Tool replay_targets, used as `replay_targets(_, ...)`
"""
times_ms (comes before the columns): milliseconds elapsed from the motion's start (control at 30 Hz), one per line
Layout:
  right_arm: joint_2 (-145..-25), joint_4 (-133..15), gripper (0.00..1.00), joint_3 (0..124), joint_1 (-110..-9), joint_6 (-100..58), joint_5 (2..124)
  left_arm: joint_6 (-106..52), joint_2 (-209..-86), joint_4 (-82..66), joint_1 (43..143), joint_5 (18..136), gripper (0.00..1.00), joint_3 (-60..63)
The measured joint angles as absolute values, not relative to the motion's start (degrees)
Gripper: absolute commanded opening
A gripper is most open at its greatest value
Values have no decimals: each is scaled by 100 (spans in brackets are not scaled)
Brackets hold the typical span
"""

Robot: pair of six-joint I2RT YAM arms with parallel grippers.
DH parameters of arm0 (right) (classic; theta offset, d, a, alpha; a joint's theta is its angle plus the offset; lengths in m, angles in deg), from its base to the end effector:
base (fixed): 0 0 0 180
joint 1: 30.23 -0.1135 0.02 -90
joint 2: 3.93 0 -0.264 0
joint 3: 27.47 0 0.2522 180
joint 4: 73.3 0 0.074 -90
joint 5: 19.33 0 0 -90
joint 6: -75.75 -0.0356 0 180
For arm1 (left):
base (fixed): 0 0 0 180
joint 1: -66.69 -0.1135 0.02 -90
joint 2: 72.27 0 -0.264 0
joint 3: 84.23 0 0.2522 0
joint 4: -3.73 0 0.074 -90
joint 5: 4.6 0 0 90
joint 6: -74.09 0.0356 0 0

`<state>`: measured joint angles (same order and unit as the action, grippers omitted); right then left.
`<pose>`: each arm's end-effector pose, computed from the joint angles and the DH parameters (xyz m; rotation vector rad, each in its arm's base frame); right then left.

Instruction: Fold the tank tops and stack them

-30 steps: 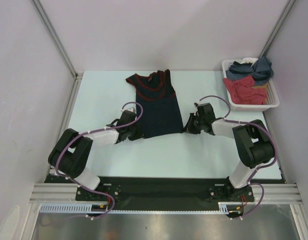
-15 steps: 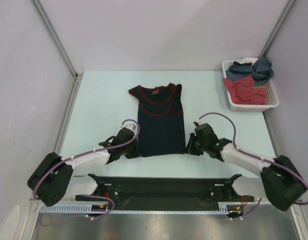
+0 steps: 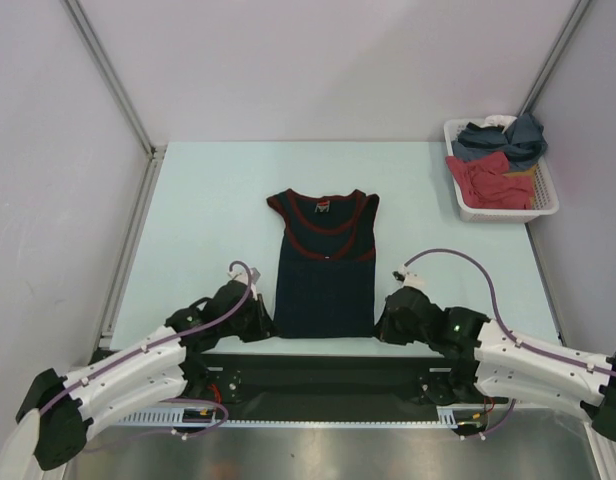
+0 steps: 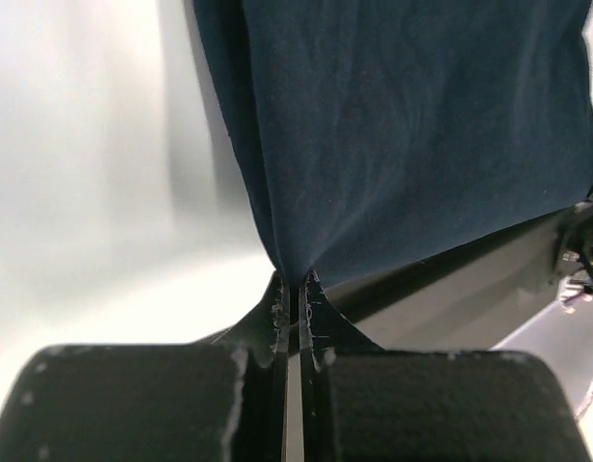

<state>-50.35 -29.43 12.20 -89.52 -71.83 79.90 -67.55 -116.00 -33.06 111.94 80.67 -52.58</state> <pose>0.0854 0.1327 0.1907 0.0359 2.5688 0.6745 0.1020 -0.1071 0.1608 -0.1051 2.6077 -0.8041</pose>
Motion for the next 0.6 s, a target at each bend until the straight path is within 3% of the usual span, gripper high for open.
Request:
replay_targets(333,-5085,-2163,0,2628,-8888,-6788,8709,-6407,-12310,-4066,11172,8062,0,-3763)
replay_targets(600,-5806,-2283,0,3454,-7699,-5806,8469,-5690,-13259,-4149,10479,7844,0,-2301)
